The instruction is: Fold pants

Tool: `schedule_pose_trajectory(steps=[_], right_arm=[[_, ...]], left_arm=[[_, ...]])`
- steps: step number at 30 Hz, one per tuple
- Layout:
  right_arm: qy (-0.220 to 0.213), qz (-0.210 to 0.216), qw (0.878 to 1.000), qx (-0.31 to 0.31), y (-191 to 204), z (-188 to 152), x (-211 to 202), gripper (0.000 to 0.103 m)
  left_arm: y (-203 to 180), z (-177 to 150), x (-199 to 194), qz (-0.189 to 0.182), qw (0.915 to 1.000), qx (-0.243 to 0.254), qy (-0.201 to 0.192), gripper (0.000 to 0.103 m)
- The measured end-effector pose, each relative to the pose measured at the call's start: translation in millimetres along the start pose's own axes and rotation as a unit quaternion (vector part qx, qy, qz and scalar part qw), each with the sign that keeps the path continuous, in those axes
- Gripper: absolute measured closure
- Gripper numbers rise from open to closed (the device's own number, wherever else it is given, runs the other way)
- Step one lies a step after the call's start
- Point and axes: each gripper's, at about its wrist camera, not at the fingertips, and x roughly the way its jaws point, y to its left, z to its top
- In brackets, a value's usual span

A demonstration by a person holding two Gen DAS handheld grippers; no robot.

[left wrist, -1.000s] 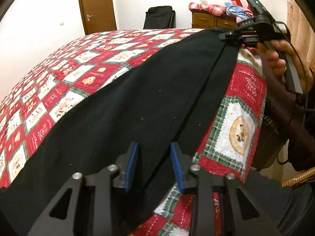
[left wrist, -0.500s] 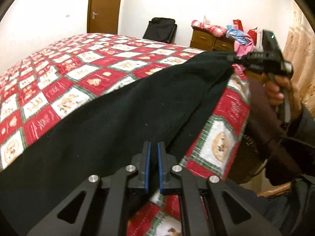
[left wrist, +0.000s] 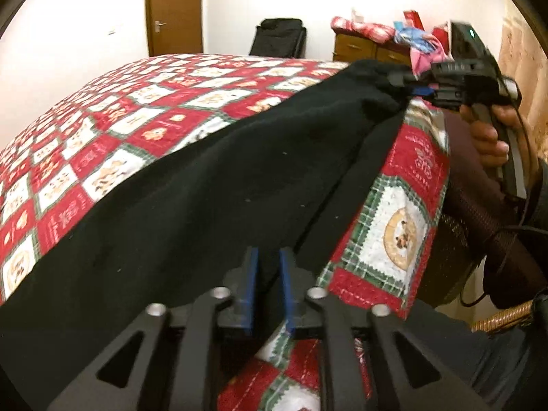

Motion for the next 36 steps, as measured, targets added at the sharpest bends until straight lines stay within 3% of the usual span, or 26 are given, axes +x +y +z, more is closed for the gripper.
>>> schedule_pose_trajectory(steps=[1, 3, 9, 11, 13, 16, 21, 22, 24, 27, 36], right_arm=[[0.001, 0.004, 1.000, -0.002, 3, -1, 2, 0.056], [0.000, 0.004, 1.000, -0.013, 9, -3, 4, 0.056], [-0.001, 0.012, 1.000, -0.014, 8, -6, 8, 0.056], [-0.001, 0.014, 1.000, -0.012, 7, -6, 7, 0.056], [-0.001, 0.015, 1.000, -0.013, 6, -7, 6, 0.056], [-0.006, 0.014, 1.000, -0.012, 4, -6, 4, 0.056], [-0.031, -0.015, 0.999, 0.011, -9, -1, -3, 0.056], [-0.031, -0.017, 0.999, 0.018, -12, -1, -3, 0.057], [-0.028, -0.023, 0.999, 0.022, -15, 1, -2, 0.080], [-0.027, -0.036, 0.999, 0.024, -18, 2, -3, 0.094], [-0.037, -0.032, 0.999, 0.016, -17, 10, -13, 0.099]], left_arm=[[-4, 1, 1, 0.008, 0.9999, 0.010, -0.001, 0.060], [-8, 1, 0, 0.037, 0.9990, 0.025, -0.004, 0.045], [-15, 9, 10, 0.059, 0.9967, 0.056, 0.008, 0.045], [-14, 14, 14, 0.063, 0.9965, 0.054, 0.011, 0.048], [-13, 18, 16, 0.052, 0.9973, 0.048, 0.016, 0.069], [-15, 20, 16, 0.052, 0.9972, 0.050, 0.018, 0.085], [-15, 19, 9, 0.039, 0.9981, 0.047, 0.006, 0.096], [-14, 20, 7, 0.032, 0.9986, 0.042, 0.002, 0.097], [-13, 21, 3, 0.025, 0.9990, 0.038, -0.003, 0.098], [-10, 24, -6, 0.013, 0.9995, 0.026, -0.014, 0.098], [-5, 22, -23, -0.023, 0.9993, 0.011, -0.028, 0.098]])
